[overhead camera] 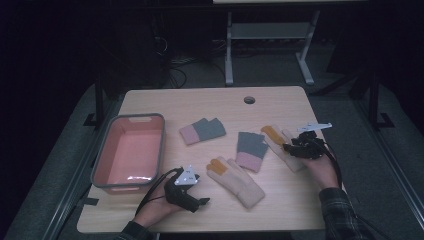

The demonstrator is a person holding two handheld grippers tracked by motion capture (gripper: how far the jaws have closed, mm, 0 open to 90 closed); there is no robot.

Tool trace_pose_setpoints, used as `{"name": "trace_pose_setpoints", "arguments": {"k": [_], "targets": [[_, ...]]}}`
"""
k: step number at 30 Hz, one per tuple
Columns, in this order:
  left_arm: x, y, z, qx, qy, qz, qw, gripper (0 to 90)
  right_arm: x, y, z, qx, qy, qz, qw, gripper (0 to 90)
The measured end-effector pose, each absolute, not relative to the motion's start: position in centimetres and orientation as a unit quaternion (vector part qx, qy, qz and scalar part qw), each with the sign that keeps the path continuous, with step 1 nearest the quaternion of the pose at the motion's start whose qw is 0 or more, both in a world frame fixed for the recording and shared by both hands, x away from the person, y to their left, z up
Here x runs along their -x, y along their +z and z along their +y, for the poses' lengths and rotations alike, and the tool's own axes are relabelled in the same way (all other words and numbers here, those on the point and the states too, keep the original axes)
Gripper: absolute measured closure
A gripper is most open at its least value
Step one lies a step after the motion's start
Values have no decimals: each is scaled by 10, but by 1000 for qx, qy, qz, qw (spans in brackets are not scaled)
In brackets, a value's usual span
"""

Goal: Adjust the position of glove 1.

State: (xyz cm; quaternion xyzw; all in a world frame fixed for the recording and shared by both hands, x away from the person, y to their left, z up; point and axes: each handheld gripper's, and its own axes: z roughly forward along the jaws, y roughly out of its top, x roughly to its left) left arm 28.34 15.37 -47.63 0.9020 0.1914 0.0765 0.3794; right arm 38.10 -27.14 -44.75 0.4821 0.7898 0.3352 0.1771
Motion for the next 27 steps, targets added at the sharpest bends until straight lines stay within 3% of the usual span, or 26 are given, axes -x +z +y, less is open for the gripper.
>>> {"name": "trace_pose_setpoints", "arguments": {"k": [6,16,27], "targets": [[-284,-476,156,-905,73,182,378,133,-388,-459,-268,-487,324,795,161,496],[-284,-476,158,-907,68,170,379,124,-389,-465,-271,-487,331,795,143,677],[-283,-477,158,-905,67,169,384,123,-382,-448,-283,-495,366,775,143,684]]}}
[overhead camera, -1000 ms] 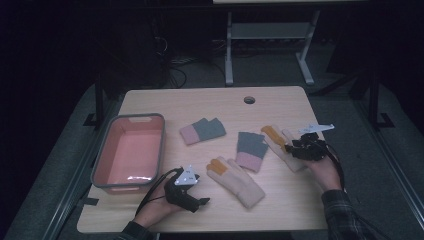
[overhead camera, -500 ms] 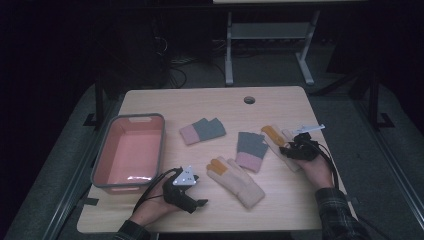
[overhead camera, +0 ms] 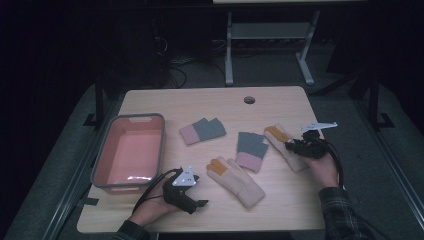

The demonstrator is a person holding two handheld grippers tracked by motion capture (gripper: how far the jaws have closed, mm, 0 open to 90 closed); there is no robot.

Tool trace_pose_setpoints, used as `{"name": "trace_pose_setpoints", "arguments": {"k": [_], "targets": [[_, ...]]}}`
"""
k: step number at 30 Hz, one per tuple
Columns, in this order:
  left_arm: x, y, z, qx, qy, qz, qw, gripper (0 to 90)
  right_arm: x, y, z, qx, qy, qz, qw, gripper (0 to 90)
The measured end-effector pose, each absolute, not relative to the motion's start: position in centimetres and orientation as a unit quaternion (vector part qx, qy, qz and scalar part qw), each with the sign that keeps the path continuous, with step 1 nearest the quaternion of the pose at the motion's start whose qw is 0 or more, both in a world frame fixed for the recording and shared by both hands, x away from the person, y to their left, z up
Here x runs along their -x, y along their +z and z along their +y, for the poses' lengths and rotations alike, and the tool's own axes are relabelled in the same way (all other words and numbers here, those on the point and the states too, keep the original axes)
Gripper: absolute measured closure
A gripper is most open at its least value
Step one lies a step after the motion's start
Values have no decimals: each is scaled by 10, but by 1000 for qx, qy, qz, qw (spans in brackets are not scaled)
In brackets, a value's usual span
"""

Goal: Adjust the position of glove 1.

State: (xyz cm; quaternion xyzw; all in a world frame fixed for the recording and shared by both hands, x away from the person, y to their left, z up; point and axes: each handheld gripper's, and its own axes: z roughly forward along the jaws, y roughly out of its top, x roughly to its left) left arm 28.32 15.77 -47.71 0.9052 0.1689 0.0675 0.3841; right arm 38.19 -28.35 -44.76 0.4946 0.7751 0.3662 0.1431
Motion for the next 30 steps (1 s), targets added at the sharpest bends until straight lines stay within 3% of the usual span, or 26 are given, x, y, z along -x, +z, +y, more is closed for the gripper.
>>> {"name": "trace_pose_setpoints", "arguments": {"k": [14,30], "targets": [[-283,-477,158,-905,67,169,384,123,-367,-422,-288,-485,396,765,154,683],[-283,-477,158,-905,68,169,384,123,-346,-402,-261,-446,402,788,139,684]]}}
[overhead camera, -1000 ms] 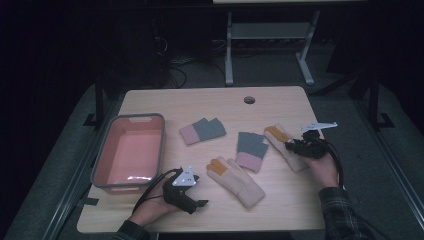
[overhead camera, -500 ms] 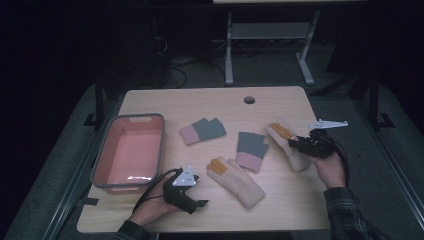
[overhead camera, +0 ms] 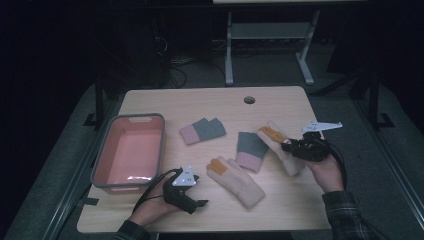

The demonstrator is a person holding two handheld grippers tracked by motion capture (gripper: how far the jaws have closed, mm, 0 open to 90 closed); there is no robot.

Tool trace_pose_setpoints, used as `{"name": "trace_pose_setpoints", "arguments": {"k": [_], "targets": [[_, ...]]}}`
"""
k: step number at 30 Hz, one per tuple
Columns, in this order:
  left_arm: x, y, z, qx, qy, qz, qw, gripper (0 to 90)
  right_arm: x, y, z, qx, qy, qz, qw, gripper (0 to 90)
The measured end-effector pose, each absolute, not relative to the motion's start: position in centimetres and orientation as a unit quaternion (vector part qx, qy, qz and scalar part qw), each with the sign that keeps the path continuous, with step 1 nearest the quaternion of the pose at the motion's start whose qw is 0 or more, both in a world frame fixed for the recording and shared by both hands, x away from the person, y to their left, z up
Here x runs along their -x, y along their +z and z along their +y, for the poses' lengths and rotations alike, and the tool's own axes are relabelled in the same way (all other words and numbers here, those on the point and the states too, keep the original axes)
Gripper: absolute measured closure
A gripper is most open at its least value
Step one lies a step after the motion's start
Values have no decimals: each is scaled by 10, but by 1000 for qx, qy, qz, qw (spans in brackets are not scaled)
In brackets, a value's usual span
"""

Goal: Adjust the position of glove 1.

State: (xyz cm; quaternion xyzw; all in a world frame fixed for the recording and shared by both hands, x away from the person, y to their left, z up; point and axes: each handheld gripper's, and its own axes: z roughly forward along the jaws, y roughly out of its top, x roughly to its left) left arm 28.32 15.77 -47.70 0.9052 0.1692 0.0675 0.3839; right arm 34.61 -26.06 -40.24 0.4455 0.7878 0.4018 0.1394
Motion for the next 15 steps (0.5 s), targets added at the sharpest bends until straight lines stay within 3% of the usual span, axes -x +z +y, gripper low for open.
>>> {"name": "trace_pose_setpoints", "arguments": {"k": [15], "targets": [[-283,-477,158,-905,70,168,385,123,-326,-388,-227,-409,419,803,113,684]]}}
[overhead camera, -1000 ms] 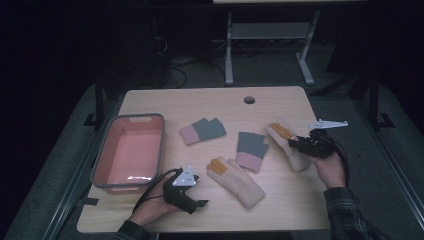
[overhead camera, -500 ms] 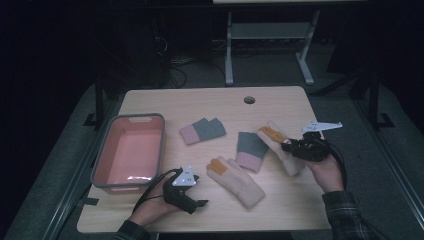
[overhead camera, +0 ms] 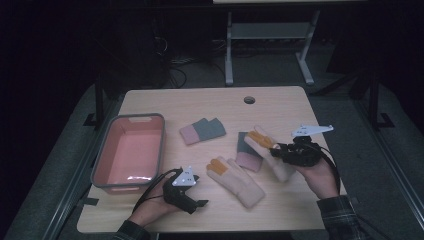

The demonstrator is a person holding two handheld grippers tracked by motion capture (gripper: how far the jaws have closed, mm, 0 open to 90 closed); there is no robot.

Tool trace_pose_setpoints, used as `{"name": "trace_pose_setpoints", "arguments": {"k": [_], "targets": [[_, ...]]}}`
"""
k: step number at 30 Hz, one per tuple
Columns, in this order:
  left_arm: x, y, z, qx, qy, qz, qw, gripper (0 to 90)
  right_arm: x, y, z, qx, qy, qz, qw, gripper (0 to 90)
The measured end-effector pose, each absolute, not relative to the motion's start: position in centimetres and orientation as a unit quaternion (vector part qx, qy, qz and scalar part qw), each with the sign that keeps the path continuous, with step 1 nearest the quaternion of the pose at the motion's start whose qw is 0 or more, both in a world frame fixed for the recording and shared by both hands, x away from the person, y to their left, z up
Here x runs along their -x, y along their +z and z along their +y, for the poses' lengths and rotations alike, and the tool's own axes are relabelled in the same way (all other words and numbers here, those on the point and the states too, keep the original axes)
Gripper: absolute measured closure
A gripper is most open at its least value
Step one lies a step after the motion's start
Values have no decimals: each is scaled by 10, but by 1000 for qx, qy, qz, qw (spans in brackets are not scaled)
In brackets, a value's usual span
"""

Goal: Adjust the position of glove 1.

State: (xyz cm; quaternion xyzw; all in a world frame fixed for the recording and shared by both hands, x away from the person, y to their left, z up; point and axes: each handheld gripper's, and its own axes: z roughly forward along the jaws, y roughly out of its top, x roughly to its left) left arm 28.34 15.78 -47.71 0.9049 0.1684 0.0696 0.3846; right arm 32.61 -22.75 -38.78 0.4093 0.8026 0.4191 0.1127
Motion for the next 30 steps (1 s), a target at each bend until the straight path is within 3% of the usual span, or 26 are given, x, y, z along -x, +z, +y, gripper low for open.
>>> {"name": "trace_pose_setpoints", "arguments": {"k": [30], "targets": [[-283,-477,158,-904,67,171,385,123,-295,-387,-145,-352,408,840,58,684]]}}
